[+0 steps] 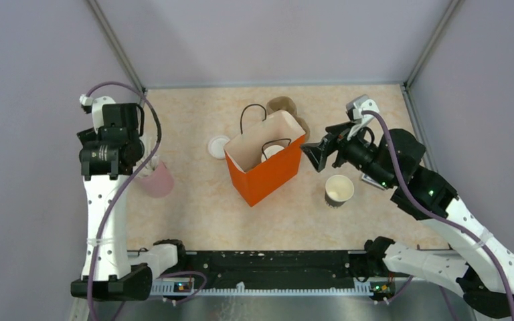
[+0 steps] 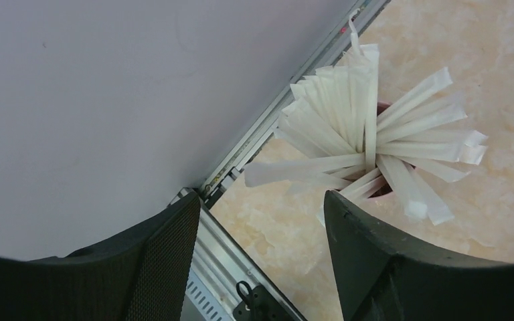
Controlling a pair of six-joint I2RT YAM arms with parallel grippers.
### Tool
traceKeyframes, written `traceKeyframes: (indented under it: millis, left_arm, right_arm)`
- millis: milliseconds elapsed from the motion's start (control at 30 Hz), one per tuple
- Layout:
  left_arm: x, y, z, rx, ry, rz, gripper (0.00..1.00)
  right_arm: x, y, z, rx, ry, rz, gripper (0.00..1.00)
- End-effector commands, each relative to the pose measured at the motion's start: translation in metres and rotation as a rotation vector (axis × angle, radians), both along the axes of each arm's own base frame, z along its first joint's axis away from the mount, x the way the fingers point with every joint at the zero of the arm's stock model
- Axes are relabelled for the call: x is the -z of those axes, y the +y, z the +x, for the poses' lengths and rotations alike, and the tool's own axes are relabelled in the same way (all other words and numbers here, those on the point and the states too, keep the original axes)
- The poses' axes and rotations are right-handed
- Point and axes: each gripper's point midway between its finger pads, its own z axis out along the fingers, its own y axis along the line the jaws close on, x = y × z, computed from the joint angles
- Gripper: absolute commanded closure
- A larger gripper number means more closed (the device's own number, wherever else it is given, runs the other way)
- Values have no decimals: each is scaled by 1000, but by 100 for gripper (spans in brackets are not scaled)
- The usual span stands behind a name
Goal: Pack the takeout coffee
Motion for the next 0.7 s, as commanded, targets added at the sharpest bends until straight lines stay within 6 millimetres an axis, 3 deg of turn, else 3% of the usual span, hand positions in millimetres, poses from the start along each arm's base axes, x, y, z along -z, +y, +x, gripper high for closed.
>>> traceKeyframes:
  millis: [0,100,200,300,400,467,667]
  left_arm:
    - [-6,3,16,17,-108,-61,29]
    - [7,4,19,-2,-103,-118,37]
    - [6,5,21,-2,-112,-135,51]
    - [9,6,18,-22,-93,-147,58]
    - [13,8,11,-40,-62,-147,57]
    - [15,15,3,-67,-30,-109,47]
    - [18,22,3,-78,-17,-67,48]
  right_arm:
    - [-15,-12,-4,22,-56,44,12]
    - [-13,-17,-6,33,-54,50,12]
    - [-11,-21,-6,47,-58,46,12]
    - [-8,-24,-5,59,-64,32,12]
    - [-6,-25,-3,66,-76,13,12]
    - [-7,-27,-2,71,-86,1,12]
    - [-4,-26,0,70,-99,-21,11]
